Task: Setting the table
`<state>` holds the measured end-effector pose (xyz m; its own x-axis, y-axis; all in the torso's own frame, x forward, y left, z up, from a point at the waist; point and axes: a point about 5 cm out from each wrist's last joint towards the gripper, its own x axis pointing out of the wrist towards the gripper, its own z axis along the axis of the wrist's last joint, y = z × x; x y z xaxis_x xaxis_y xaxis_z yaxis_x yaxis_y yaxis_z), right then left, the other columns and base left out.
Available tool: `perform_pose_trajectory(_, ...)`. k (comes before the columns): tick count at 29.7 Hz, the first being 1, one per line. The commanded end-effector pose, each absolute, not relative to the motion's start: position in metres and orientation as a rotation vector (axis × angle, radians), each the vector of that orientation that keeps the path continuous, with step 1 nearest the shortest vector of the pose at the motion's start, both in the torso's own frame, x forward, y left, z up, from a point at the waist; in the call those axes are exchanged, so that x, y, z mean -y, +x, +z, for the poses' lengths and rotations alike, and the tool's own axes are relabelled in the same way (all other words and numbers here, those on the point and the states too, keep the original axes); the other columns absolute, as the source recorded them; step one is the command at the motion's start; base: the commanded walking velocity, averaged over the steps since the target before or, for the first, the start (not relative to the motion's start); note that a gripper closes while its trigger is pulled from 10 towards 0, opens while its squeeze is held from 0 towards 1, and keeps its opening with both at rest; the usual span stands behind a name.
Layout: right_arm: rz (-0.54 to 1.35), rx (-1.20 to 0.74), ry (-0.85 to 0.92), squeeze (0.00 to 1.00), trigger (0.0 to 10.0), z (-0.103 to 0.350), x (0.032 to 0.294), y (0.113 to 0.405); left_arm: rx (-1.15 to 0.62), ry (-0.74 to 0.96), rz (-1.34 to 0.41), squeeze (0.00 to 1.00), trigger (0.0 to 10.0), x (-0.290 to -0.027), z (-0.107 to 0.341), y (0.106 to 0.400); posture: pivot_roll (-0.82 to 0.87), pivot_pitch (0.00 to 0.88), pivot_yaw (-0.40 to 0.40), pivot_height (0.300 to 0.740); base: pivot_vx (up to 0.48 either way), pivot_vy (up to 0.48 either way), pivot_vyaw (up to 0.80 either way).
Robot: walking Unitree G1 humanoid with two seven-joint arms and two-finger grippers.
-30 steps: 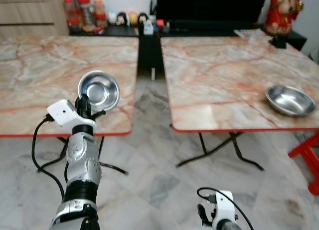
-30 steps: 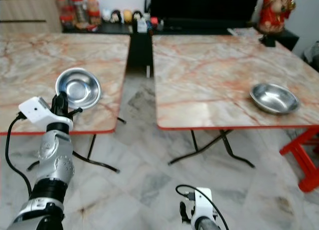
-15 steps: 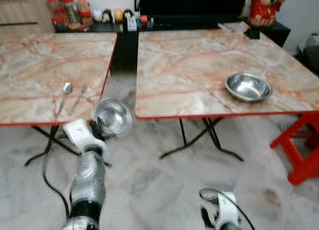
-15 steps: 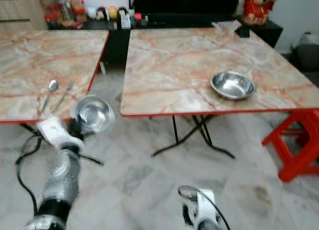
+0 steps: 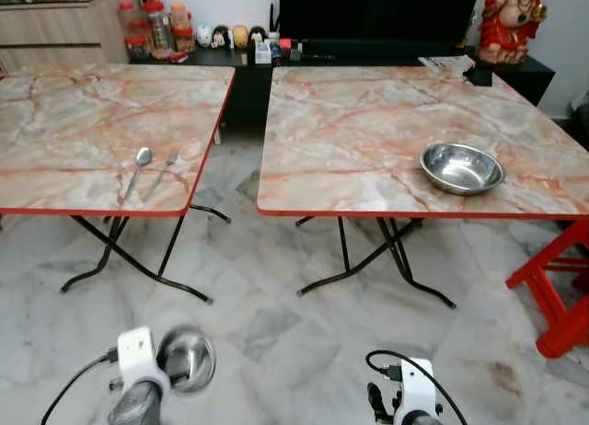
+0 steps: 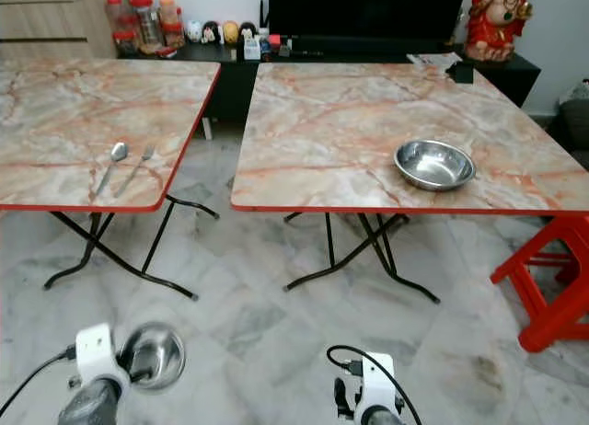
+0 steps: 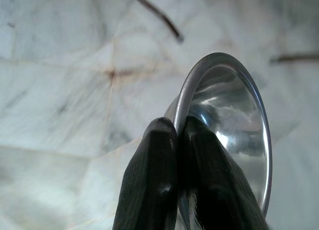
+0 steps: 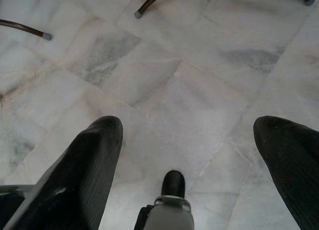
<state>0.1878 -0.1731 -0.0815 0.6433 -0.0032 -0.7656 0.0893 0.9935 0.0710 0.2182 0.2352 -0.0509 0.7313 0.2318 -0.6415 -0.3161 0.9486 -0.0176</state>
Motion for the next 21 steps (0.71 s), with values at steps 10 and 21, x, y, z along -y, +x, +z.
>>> perform_pose_trajectory(10, -0.076, -0.859, 0.114, 0.0, 10.0, -0.079, 0.177, 0.192, -0.845, -0.049, 0.259, 0.0, 10.0, -0.227, -0.067, 0.201, -0.01, 0.0, -0.012, 0.74, 0.284, 0.0, 0.0)
perform_pose_trajectory(21, -0.077, -0.87, 0.115, 0.0, 10.0, -0.08, 0.175, 0.191, -0.858, -0.048, 0.253, 0.0, 10.0, -0.224, -0.07, 0.198, -0.01, 0.0, -0.01, 0.74, 0.347, 0.0, 0.2)
